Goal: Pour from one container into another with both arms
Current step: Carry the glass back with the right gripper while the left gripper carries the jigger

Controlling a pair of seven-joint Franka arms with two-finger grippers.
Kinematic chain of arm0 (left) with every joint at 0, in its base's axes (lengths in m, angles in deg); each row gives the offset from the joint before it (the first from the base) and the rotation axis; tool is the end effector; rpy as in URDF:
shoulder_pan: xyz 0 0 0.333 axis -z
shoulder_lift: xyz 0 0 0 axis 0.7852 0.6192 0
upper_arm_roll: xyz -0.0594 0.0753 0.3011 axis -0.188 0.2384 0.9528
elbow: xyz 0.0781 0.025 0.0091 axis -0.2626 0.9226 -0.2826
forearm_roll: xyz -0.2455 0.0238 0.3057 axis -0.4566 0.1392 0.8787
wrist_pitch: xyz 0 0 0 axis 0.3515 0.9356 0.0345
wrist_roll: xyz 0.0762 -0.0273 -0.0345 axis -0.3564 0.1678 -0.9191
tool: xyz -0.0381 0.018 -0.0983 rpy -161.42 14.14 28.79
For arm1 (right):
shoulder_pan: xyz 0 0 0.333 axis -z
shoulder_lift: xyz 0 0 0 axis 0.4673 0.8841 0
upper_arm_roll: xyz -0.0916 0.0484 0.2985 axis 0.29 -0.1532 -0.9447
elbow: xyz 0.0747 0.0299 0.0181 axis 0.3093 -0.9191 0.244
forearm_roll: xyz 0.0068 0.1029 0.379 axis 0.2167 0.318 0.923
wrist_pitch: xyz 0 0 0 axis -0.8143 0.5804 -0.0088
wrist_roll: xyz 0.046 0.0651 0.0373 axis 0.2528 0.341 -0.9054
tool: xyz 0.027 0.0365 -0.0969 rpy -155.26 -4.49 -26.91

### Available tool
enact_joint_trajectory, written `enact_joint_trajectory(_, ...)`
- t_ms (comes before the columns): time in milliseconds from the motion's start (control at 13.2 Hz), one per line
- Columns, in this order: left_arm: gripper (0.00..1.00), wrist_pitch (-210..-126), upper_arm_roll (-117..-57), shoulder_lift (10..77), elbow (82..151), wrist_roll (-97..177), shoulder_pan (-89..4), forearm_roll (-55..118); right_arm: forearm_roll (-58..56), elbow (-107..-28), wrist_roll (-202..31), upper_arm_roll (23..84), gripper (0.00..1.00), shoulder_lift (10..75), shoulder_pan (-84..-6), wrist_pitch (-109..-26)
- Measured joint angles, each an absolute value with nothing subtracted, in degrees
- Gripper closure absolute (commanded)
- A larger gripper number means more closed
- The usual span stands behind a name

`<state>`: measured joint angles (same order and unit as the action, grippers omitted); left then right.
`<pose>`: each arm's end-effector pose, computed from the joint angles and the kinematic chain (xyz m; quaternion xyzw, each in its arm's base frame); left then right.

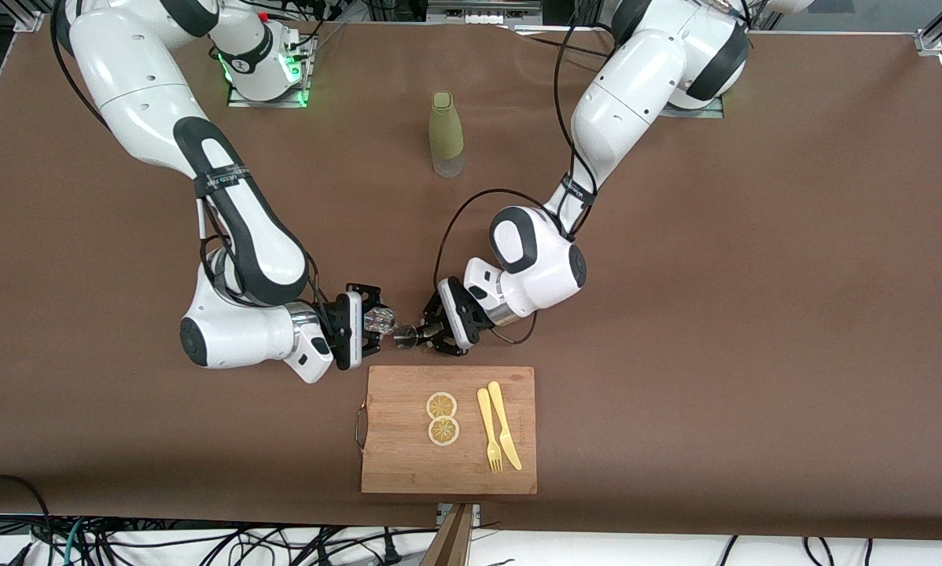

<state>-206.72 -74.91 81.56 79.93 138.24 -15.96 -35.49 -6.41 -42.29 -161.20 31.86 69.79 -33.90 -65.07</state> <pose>0.6279 -0.4793 0.1598 0.7546 -0.4698 0.3420 0.3047 0.6888 0.2627 0.2347 -0.7011 -0.6172 -0.1010 0.3427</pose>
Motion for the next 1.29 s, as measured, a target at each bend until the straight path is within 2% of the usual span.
enact_joint_trajectory(380, 1.00, -206.43, -74.50, 81.48, 79.91, 139.71, -17.70, -35.49, -0.08, -42.38, -169.26, 31.91, 0.70, 69.92, -32.20, -65.00)
enact_joint_trajectory(531, 1.00, -202.75, -75.30, 80.96, 80.13, 142.17, -20.19, -35.49, 3.22, -42.57, -173.85, 32.32, 0.70, 70.26, -31.04, -64.09)
enact_joint_trajectory(835, 1.00, -189.13, -78.12, 78.56, 81.42, 147.93, -28.84, -35.49, 6.29, -42.98, -184.16, 33.63, 0.70, 71.30, -26.74, -59.39)
enact_joint_trajectory(1290, 1.00, -165.46, -78.10, 77.36, 82.16, 156.33, -38.63, -35.49, 13.10, -47.55, -204.89, 36.48, 0.69, 71.54, -18.10, -53.03)
